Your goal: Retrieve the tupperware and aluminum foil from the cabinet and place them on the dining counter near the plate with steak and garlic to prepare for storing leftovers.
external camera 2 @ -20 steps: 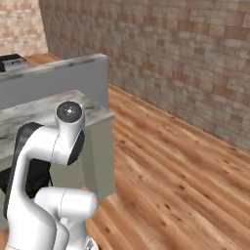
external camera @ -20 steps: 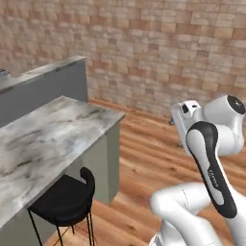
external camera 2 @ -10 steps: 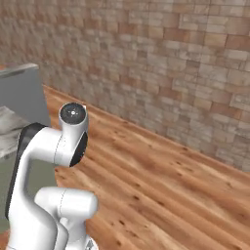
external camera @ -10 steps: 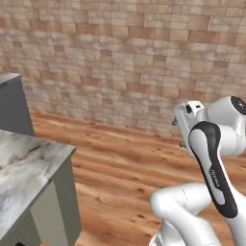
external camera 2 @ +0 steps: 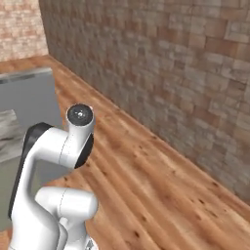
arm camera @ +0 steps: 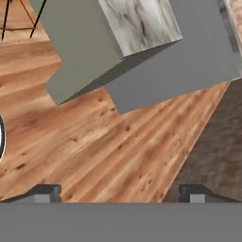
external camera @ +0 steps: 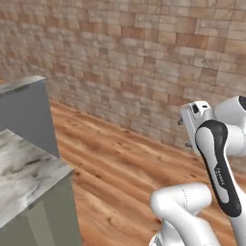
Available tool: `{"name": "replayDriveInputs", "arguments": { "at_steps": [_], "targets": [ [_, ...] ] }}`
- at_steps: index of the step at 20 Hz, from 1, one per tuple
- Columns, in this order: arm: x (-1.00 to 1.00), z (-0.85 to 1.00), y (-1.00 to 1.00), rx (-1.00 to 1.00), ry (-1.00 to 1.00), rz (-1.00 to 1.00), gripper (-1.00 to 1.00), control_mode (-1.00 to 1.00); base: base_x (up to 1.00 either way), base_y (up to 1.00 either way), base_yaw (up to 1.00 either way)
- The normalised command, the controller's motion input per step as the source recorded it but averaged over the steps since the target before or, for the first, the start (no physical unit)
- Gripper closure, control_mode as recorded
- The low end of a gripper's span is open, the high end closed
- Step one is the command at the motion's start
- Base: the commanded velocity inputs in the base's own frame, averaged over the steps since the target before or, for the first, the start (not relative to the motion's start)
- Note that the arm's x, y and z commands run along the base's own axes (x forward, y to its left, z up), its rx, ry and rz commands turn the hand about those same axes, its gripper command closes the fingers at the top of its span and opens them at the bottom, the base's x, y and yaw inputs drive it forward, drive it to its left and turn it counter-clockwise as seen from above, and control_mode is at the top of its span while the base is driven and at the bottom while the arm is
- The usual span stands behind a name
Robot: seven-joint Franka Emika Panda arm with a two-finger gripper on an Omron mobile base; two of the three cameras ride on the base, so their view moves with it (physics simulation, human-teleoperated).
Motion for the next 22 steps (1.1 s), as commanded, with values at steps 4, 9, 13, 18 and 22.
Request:
{"name": "replayDriveInputs", "arguments": {
  "at_steps": [4,9,13,18,22],
  "targets": [
    [0.00,0.00,0.00,0.00,0.00,0.00,-1.00,1.00,0.99,-0.59,0.57],
    [0.00,0.00,0.00,0.00,0.00,0.00,-1.00,1.00,1.00,-0.98,0.35],
    [0.00,0.00,0.00,0.00,0.00,0.00,-1.00,1.00,1.00,-0.74,0.33],
    [0.00,0.00,0.00,0.00,0.00,0.00,-1.00,1.00,1.00,-0.30,0.30],
    [0.00,0.00,0.00,0.00,0.00,0.00,-1.00,1.00,1.00,-0.14,0.19]
  ]
}}
